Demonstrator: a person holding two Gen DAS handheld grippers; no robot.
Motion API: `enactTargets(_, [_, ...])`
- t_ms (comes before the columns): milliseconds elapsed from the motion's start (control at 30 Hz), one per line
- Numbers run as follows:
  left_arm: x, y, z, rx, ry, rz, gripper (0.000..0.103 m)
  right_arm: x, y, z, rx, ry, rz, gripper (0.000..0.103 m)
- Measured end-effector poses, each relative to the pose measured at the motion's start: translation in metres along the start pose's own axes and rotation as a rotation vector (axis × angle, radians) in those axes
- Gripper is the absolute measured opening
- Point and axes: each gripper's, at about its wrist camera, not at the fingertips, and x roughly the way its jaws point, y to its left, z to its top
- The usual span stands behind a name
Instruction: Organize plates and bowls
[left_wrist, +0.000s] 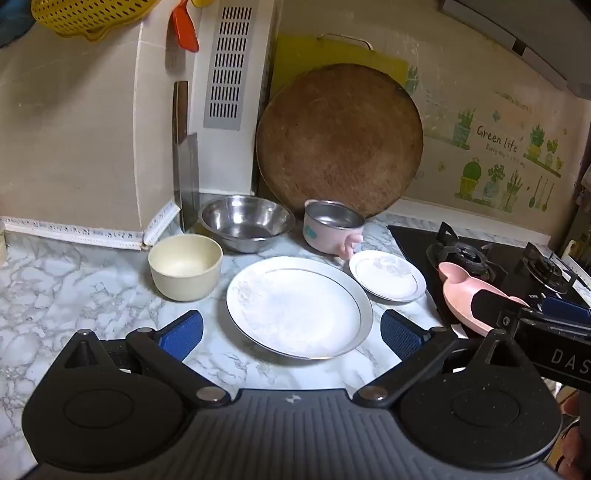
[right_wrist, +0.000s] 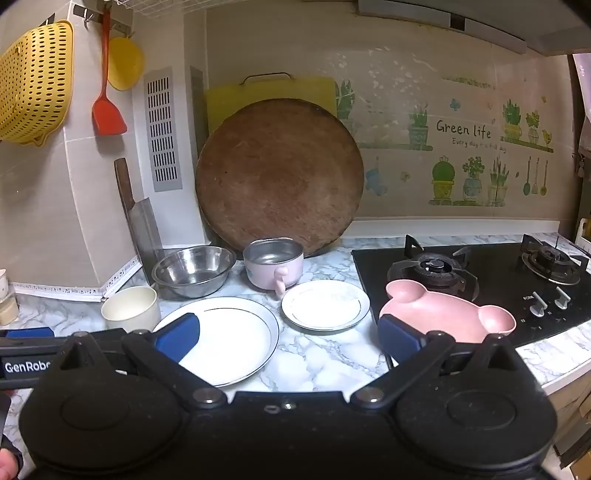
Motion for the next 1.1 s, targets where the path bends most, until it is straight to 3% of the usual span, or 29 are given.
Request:
enactTargets(400, [0.002, -0.015, -0.002, 0.013, 0.060, -0.038, 0.103, -0.010, -0.004, 0.000, 0.010, 0.029, -0.026, 0.103])
enactTargets(1100, [0.003, -0.043, -0.006, 0.058, 0.064, -0.076, 0.103, -0.020, -0.034, -0.008, 0.066, 0.044, -0.070, 0.103])
